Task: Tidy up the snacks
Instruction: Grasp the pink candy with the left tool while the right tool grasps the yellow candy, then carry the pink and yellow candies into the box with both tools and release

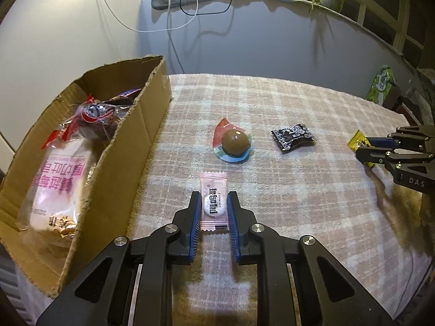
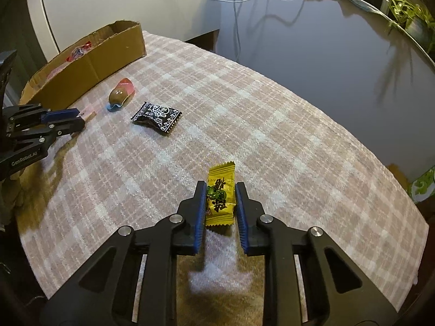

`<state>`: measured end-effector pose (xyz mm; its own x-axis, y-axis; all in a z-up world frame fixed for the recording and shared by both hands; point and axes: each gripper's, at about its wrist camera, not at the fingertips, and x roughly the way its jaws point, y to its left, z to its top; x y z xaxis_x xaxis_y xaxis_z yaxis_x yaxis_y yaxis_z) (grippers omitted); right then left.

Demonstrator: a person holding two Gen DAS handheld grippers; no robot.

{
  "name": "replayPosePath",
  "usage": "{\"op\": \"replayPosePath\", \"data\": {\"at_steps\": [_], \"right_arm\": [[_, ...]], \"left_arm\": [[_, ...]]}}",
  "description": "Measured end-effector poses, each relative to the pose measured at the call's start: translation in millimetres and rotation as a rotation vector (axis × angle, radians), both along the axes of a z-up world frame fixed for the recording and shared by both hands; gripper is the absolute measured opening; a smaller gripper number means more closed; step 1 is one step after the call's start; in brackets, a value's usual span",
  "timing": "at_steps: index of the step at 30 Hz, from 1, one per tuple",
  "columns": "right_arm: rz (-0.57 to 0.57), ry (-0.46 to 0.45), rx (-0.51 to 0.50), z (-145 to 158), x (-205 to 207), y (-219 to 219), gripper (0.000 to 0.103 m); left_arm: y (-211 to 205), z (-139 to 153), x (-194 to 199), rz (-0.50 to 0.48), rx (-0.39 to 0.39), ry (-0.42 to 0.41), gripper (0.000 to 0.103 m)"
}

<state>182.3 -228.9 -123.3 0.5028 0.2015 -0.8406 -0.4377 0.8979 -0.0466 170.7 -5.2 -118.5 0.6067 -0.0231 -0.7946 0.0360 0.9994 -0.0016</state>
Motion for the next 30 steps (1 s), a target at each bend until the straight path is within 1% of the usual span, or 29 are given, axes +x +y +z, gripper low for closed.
{"op": "replayPosePath", "data": {"at_steps": [1,3,4,10,12,19,24,30], "right_arm": [[-0.007,-0.003,0.007,2,-2,-2,0.018],[-0.020,-0.007,0.023,7,-5,-3,0.015],[-0.023,-0.010,0.032,10,-8,-4,0.011],[-0.035,-0.028,0.011,19,-16,1,0.011],[-0.048,-0.034,0.018,21,-19,1,0.011],[-0.053,-0.077,0.066,51,-36,12,0.011],[-0.019,-0.111,0.101,76,-42,38,0.011],[0.044,-0.133,0.130,93,-36,84,0.011]], "left_arm": [[0,2,-2,-0.002,-0.004,-0.003,0.017],[1,5,-5,-0.007,-0.010,-0.011,0.017],[1,7,-7,-0.009,-0.013,-0.014,0.017],[6,16,-16,-0.012,-0.032,-0.037,0.017],[8,20,-20,-0.013,-0.039,-0.044,0.017],[22,41,-34,-0.006,-0.057,-0.098,0.017],[39,56,-39,0.009,-0.067,-0.140,0.017],[67,67,-39,0.034,-0.073,-0.176,0.017]]}}
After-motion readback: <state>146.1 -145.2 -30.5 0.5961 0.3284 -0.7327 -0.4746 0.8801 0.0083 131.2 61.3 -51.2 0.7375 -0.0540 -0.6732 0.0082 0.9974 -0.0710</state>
